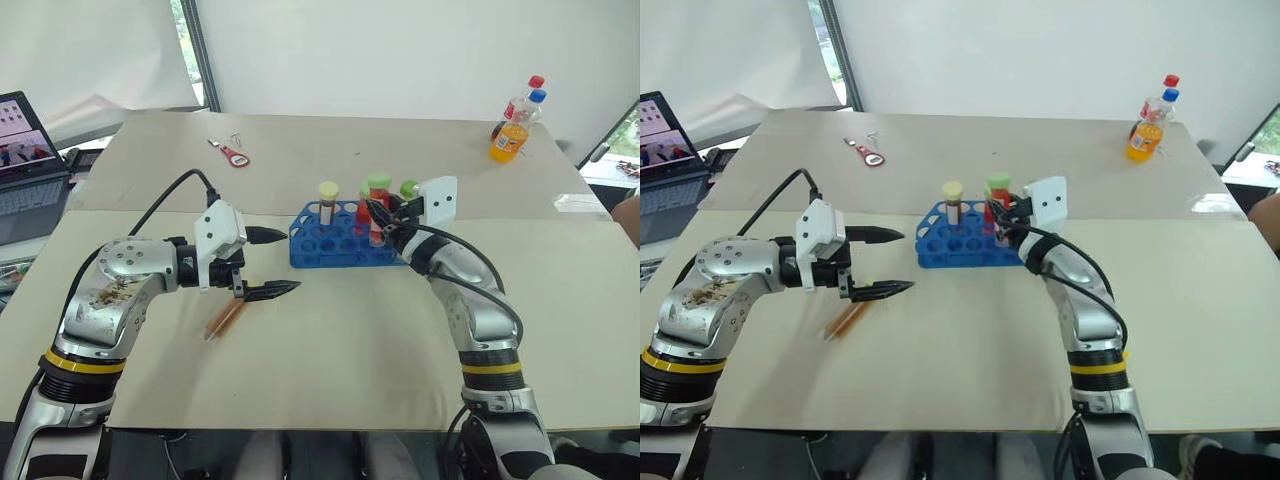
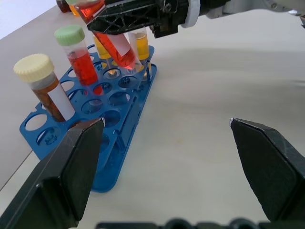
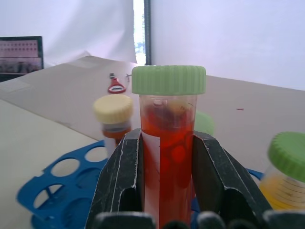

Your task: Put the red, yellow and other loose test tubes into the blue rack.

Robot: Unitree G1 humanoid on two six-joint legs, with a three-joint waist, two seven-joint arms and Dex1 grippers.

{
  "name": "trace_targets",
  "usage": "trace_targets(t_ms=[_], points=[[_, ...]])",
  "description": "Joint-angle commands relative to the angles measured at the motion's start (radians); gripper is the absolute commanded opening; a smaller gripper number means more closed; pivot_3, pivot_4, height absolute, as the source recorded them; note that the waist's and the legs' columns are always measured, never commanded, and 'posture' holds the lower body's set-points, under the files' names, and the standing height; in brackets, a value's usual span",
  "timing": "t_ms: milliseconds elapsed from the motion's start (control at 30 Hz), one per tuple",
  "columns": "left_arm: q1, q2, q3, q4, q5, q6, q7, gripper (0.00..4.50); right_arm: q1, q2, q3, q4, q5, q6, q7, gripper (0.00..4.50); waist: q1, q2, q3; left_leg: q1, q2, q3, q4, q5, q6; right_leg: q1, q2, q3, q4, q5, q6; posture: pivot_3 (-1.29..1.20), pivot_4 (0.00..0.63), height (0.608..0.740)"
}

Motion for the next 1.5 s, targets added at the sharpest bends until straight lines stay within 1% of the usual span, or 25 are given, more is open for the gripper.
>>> trace_targets(t_ms=[33, 200, 467, 567, 700, 900, 967, 1067, 1133, 1167, 1333, 1500], points=[[-0.015, -0.007, 0.005, -0.057, -0.029, 0.02, 0.014, 4.5, 0.002, 0.026, 0.003, 0.01, -0.019, -0.083, -0.038, 1.0, -0.001, 0.0, 0.0, 0.0, 0.0, 0.0, 0.0, 0.0, 0.0, 0.0, 0.0, 0.0, 0.0, 0.0, 0.0, 0.0, 0.15, 0.74], [-0.018, -0.026, 0.012, -0.076, -0.059, 0.07, 0.044, 4.5, 0.013, 0.063, 0.028, 0.033, -0.034, -0.124, -0.056, 1.0, -0.005, 0.0, 0.0, 0.001, 0.0, -0.001, 0.0, 0.0, 0.0, 0.0, 0.0, 0.001, 0.001, 0.0, 0.0, 0.0, 0.15, 0.74], [-0.027, -0.03, 0.009, -0.074, -0.054, 0.084, 0.056, 4.5, 0.023, 0.09, 0.066, 0.087, -0.081, -0.208, -0.08, 1.0, -0.011, 0.0, 0.0, 0.002, 0.0, -0.004, 0.0, 0.0, 0.0, 0.0, 0.0, 0.001, 0.002, 0.0, 0.0, 0.0, 0.15, 0.74], [-0.025, -0.035, 0.012, -0.073, -0.057, 0.09, 0.065, 4.5, 0.033, 0.107, 0.054, 0.107, -0.086, -0.24, -0.113, 1.0, -0.016, 0.0, 0.0, 0.002, 0.0, -0.005, 0.0, 0.0, 0.0, 0.0, 0.0, 0.001, 0.002, 0.0, 0.0, 0.0, 0.15, 0.74], [-0.023, -0.056, 0.024, -0.068, -0.062, 0.112, 0.108, 4.5, 0.054, 0.168, 0.018, 0.125, -0.053, -0.268, -0.163, 1.0, -0.018, 0.0, 0.0, 0.002, 0.0, -0.007, 0.0, 0.0, 0.0, 0.001, 0.0, 0.001, 0.003, 0.0, 0.0, 0.0, 0.15, 0.74], [-0.048, -0.073, 0.038, -0.051, -0.068, 0.179, 0.176, 4.5, 0.082, 0.202, 0.044, 0.126, -0.084, -0.334, -0.183, 1.0, -0.02, 0.0, 0.0, 0.003, 0.0, -0.008, 0.0, 0.0, 0.0, 0.001, 0.0, 0.001, 0.004, 0.0, 0.0, 0.0, 0.15, 0.74], [-0.059, -0.065, 0.038, -0.049, -0.067, 0.205, 0.193, 4.5, 0.091, 0.197, 0.059, 0.119, -0.096, -0.342, -0.173, 2.05, -0.022, 0.0, 0.0, 0.004, 0.0, -0.008, 0.0, 0.0, -0.001, 0.001, 0.0, 0.001, 0.004, 0.0, 0.0, 0.0, 0.15, 0.74], [-0.082, -0.03, 0.019, -0.049, -0.043, 0.256, 0.213, 4.5, 0.105, 0.174, 0.076, 0.094, -0.117, -0.316, -0.162, 3.02, -0.023, 0.0, 0.0, 0.004, 0.0, -0.008, -0.001, 0.0, -0.001, 0.001, 0.0, 0.001, 0.004, 0.0, 0.0, 0.0, 0.15, 0.74], [-0.097, 0.002, 0.007, -0.049, -0.034, 0.295, 0.216, 4.5, 0.117, 0.157, 0.085, 0.07, -0.124, -0.293, -0.155, 3.77, -0.023, 0.0, 0.0, 0.003, 0.0, -0.008, -0.001, 0.0, -0.001, 0.001, 0.0, 0.001, 0.004, 0.0, 0.0, 0.0, 0.15, 0.74], [-0.115, 0.029, -0.003, -0.05, -0.026, 0.331, 0.218, 4.5, 0.138, 0.128, 0.091, 0.031, -0.131, -0.269, -0.139, 4.06, -0.023, 0.0, 0.0, 0.003, 0.0, -0.008, -0.001, 0.0, -0.001, 0.001, 0.0, 0.001, 0.004, 0.0, 0.0, 0.0, 0.15, 0.74], [-0.196, 0.199, -0.059, -0.049, -0.011, 0.492, 0.166, 4.5, 0.277, -0.035, 0.119, -0.232, -0.118, -0.114, -0.018, 4.06, -0.019, 0.0, 0.0, 0.002, -0.001, -0.009, -0.001, 0.0, -0.001, 0.001, -0.001, 0.001, 0.003, 0.0, 0.0, 0.0, 0.15, 0.74], [-0.251, 0.36, -0.138, -0.051, -0.041, 0.683, 0.082, 4.5, 0.386, -0.246, 0.084, -0.475, 0.056, 0.08, 0.208, 4.06, -0.021, 0.0, 0.0, 0.003, -0.001, -0.008, -0.001, 0.0, 0.0, 0.001, 0.0, 0.001, -0.001, -0.001, 0.0, 0.0, 0.15, 0.74]])
